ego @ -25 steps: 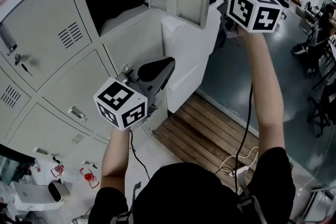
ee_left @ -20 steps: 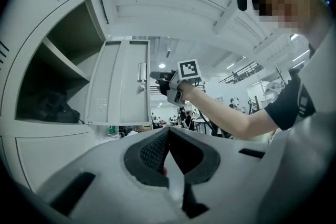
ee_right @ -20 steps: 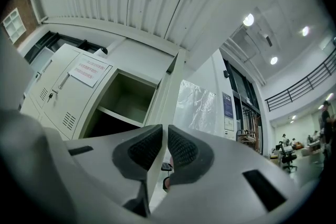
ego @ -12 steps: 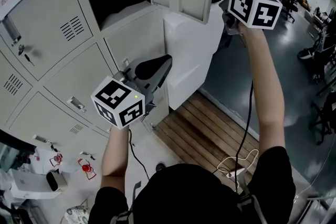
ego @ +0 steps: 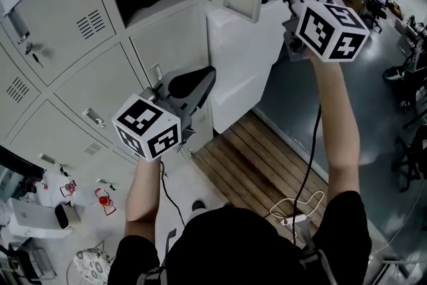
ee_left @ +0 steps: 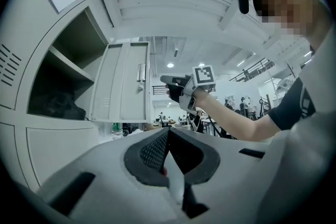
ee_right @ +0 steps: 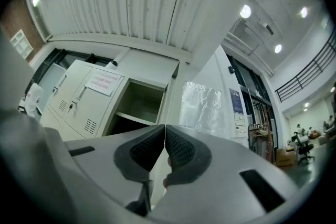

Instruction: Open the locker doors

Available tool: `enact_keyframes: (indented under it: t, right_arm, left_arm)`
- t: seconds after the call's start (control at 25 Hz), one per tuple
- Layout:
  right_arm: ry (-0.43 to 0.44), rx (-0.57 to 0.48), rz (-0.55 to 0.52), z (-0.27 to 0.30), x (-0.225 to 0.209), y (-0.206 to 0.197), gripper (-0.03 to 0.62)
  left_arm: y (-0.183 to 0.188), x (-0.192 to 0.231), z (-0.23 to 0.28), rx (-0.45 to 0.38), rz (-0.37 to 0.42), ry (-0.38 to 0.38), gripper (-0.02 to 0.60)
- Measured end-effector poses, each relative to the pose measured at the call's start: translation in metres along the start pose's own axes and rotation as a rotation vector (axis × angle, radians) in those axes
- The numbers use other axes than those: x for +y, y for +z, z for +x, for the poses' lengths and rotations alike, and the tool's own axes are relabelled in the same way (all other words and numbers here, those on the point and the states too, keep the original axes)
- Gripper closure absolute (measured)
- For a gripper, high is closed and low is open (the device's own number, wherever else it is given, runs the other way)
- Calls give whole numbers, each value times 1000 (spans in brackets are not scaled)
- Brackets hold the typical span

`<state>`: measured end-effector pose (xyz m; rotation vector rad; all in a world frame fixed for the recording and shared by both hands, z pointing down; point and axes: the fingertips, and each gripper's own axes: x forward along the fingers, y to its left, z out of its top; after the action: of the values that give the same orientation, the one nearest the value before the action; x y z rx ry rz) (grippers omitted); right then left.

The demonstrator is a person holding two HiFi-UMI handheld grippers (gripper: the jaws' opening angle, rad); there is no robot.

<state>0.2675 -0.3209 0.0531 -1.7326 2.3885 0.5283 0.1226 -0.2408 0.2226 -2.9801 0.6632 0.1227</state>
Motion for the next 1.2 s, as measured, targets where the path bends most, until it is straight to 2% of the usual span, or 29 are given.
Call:
enact_keyframes:
  t: [0.56, 0.84, 1.2]
  right_arm:
    - [207, -32, 83, -55, 57, -34, 588]
    - [284, -29, 145, -72, 81, -62, 588]
    - [366, -15, 180, -97, 123, -100, 588]
  left_arm:
    - [-18, -18, -11, -19, -23, 116, 565]
    - [-26, -20, -32, -12, 46, 186, 565]
    - [-32, -13, -52, -16, 62, 277, 564]
